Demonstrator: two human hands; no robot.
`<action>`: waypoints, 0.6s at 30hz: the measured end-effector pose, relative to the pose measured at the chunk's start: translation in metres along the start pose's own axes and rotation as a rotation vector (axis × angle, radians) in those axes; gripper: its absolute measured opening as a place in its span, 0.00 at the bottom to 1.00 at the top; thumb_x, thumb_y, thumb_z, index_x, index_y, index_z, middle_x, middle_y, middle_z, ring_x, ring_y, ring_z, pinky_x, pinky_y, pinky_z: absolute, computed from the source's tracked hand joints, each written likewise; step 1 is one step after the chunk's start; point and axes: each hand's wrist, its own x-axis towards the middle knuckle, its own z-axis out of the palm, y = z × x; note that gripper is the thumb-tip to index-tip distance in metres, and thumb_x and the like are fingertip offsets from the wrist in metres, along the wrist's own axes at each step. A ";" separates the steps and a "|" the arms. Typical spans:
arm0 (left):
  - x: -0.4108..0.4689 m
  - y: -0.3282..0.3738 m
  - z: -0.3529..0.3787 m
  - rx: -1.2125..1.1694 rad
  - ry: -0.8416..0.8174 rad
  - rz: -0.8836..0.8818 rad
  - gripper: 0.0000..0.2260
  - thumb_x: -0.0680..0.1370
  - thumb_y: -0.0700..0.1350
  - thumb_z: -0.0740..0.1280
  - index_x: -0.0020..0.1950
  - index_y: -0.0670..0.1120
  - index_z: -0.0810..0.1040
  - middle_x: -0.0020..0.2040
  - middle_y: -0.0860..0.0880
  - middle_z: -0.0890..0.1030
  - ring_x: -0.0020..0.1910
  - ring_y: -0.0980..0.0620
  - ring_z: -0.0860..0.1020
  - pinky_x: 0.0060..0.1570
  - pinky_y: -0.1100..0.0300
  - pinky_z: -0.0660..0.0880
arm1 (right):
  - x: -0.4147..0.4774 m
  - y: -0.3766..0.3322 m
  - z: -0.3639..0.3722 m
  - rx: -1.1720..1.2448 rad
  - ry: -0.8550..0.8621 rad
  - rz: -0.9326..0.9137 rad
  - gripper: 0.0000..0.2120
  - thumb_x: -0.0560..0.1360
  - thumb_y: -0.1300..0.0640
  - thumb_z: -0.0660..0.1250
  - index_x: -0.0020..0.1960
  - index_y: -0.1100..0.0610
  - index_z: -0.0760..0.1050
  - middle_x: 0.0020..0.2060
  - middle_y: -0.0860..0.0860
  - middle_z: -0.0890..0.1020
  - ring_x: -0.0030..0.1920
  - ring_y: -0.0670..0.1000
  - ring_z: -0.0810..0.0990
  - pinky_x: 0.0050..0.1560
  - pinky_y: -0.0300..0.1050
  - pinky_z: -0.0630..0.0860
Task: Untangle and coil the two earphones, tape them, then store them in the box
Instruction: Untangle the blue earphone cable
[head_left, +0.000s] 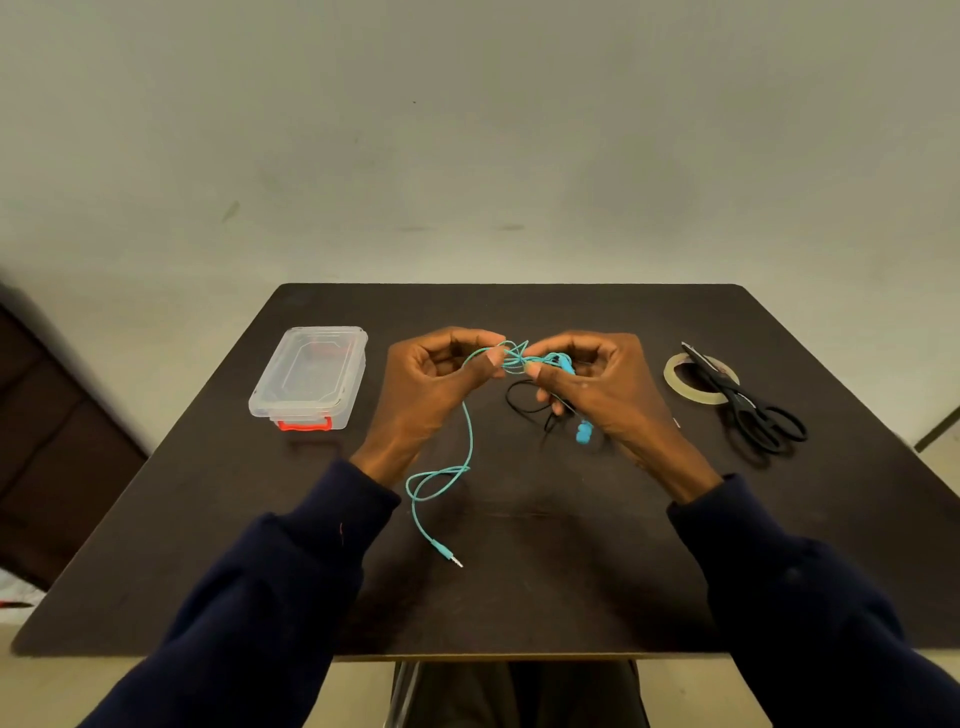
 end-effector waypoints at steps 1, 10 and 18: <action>0.000 -0.001 0.001 0.033 0.003 0.027 0.12 0.74 0.40 0.75 0.56 0.40 0.83 0.51 0.46 0.87 0.49 0.48 0.86 0.50 0.59 0.81 | 0.000 -0.001 0.001 0.004 -0.001 0.000 0.06 0.75 0.62 0.74 0.52 0.55 0.84 0.40 0.54 0.87 0.35 0.51 0.85 0.34 0.40 0.81; 0.000 -0.008 0.009 0.132 0.088 0.032 0.06 0.75 0.38 0.75 0.52 0.42 0.85 0.45 0.46 0.87 0.44 0.50 0.86 0.48 0.59 0.82 | -0.003 0.002 0.008 -0.354 0.070 -0.196 0.10 0.72 0.57 0.78 0.52 0.56 0.85 0.50 0.47 0.86 0.51 0.45 0.85 0.51 0.48 0.83; -0.004 -0.004 0.014 0.012 0.133 -0.169 0.05 0.75 0.38 0.75 0.50 0.38 0.86 0.42 0.44 0.87 0.43 0.47 0.87 0.43 0.62 0.81 | -0.008 0.013 0.022 -0.510 0.281 -0.360 0.13 0.69 0.54 0.80 0.50 0.58 0.84 0.47 0.51 0.84 0.47 0.50 0.82 0.45 0.44 0.81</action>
